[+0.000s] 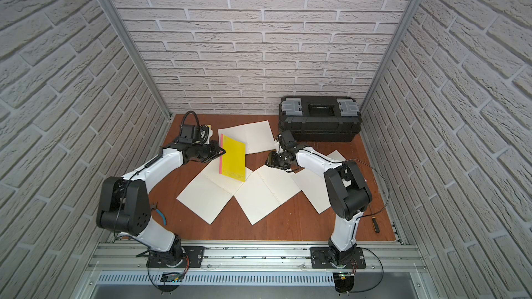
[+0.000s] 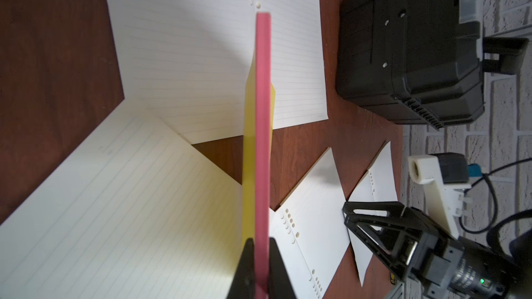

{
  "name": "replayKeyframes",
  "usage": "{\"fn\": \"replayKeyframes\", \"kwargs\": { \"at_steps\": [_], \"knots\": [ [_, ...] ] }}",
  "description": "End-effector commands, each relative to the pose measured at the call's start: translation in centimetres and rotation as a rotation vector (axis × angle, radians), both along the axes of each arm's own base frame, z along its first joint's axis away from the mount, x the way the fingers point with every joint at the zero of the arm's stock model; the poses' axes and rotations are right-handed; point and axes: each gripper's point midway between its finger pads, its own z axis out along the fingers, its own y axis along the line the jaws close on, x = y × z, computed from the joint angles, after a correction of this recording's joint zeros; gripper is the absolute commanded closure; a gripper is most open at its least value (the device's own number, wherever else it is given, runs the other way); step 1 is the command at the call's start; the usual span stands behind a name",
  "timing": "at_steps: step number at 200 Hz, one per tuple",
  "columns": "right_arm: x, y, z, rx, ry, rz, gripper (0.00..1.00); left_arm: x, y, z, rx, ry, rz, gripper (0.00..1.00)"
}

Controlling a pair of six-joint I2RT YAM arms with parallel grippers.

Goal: Close the notebook
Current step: Pick up the notebook at the notebook, then move the notebook to the center of the board.

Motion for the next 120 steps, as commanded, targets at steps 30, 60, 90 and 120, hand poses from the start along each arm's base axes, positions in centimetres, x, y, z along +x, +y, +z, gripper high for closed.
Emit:
{"fn": "replayKeyframes", "kwargs": {
  "at_steps": [30,60,90,120],
  "knots": [
    [0.4,1.0,0.2,-0.003,-0.013,0.051,0.51,1.0,1.6,1.7,-0.048,-0.056,0.020,1.00],
    [0.8,1.5,-0.4,-0.009,-0.002,0.066,0.53,1.8,2.3,2.8,-0.073,-0.078,0.031,1.00],
    [1.7,2.4,-0.6,-0.004,-0.011,0.075,0.57,2.8,3.0,4.4,-0.109,-0.114,0.049,1.00],
    [3.8,3.4,-1.6,-0.023,-0.025,0.085,0.58,3.2,3.4,5.7,-0.149,-0.141,0.063,1.00]
  ]
}}
